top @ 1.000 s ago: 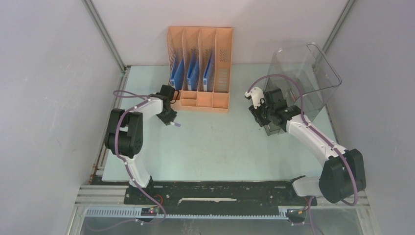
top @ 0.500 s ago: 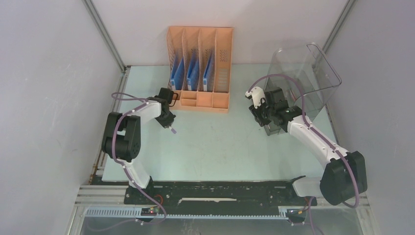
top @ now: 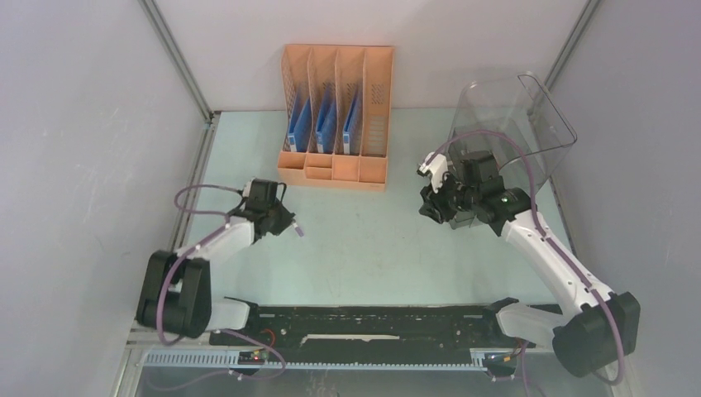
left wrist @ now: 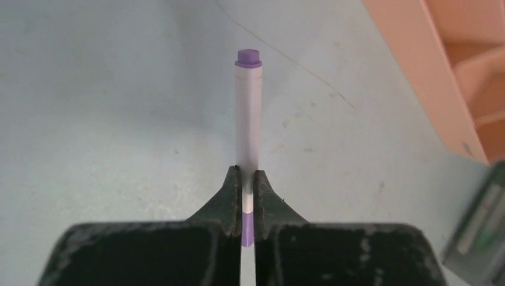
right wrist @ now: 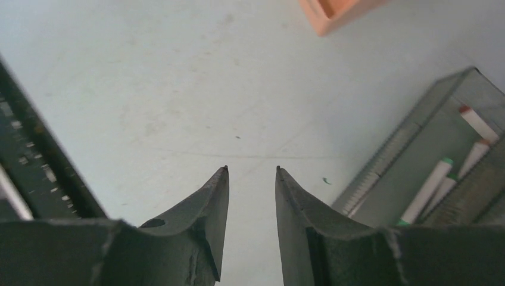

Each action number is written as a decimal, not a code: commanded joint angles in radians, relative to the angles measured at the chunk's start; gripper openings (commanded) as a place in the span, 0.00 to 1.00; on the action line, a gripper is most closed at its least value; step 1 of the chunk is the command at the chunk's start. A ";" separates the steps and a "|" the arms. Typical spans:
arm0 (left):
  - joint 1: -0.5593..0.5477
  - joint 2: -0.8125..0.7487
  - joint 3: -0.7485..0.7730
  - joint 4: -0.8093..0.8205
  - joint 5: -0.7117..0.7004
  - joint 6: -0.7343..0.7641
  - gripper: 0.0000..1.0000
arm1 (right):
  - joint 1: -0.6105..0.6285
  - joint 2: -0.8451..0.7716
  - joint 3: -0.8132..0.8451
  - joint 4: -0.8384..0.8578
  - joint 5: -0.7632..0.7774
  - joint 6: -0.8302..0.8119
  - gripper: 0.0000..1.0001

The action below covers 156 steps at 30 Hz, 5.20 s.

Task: Organize the desk
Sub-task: Pick up the stationery from the center of the board, then place the stationery in the drawer.

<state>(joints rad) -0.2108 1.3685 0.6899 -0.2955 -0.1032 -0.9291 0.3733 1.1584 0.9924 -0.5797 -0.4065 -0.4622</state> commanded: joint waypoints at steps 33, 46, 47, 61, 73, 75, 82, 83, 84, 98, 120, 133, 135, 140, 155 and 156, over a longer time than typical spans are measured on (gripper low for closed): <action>-0.661 -0.321 -0.190 1.066 -0.008 0.240 0.00 | -0.052 -0.114 -0.020 0.098 -0.613 0.204 0.56; -0.766 -0.154 -0.094 1.153 -0.021 0.265 0.00 | -0.039 -0.086 -0.030 0.124 -0.586 0.243 0.63; -0.772 -0.145 -0.087 1.158 -0.020 0.266 0.00 | -0.037 -0.083 -0.029 0.126 -0.581 0.246 0.63; -0.817 -0.057 -0.031 1.208 -0.008 0.268 0.00 | -0.024 -0.086 -0.049 0.176 -0.541 0.293 0.62; -0.829 -0.027 -0.013 1.223 0.000 0.266 0.00 | -0.023 -0.094 -0.051 0.198 -0.503 0.330 0.53; -0.831 -0.022 -0.009 1.225 0.004 0.264 0.00 | -0.024 -0.094 -0.051 0.200 -0.494 0.331 0.49; -0.834 -0.018 -0.002 1.227 0.010 0.263 0.02 | -0.023 -0.095 -0.051 0.205 -0.472 0.338 0.22; -0.834 -0.020 -0.004 1.226 0.007 0.262 0.03 | -0.024 -0.094 -0.051 0.207 -0.469 0.339 0.17; -0.834 -0.023 -0.006 1.226 0.005 0.262 0.04 | -0.025 -0.095 -0.051 0.207 -0.466 0.339 0.13; -0.832 -0.177 -0.038 1.043 -0.037 0.396 0.68 | -0.029 -0.110 -0.048 0.178 -0.422 0.278 0.00; -0.802 -0.494 -0.244 0.590 -0.749 0.699 1.00 | -0.026 -0.009 -0.018 0.180 0.282 0.141 0.00; -0.801 -0.434 -0.307 0.672 -0.855 0.733 0.99 | 0.019 0.164 -0.018 0.267 0.625 0.159 0.02; -0.801 -0.437 -0.313 0.675 -0.861 0.729 0.99 | 0.021 0.182 -0.017 0.279 0.654 0.162 0.03; -0.800 -0.451 -0.326 0.684 -0.869 0.720 0.99 | 0.021 0.211 -0.017 0.291 0.697 0.159 0.05; -0.801 -0.437 -0.320 0.681 -0.870 0.720 0.99 | 0.011 0.281 -0.019 0.312 0.765 0.148 0.10; -0.800 -0.437 -0.320 0.681 -0.871 0.720 0.99 | 0.011 0.286 -0.018 0.314 0.768 0.146 0.10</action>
<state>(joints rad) -1.0180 0.9314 0.3683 0.3420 -0.9394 -0.2165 0.3870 1.4277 0.9413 -0.3058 0.3222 -0.3237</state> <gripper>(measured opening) 0.991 0.099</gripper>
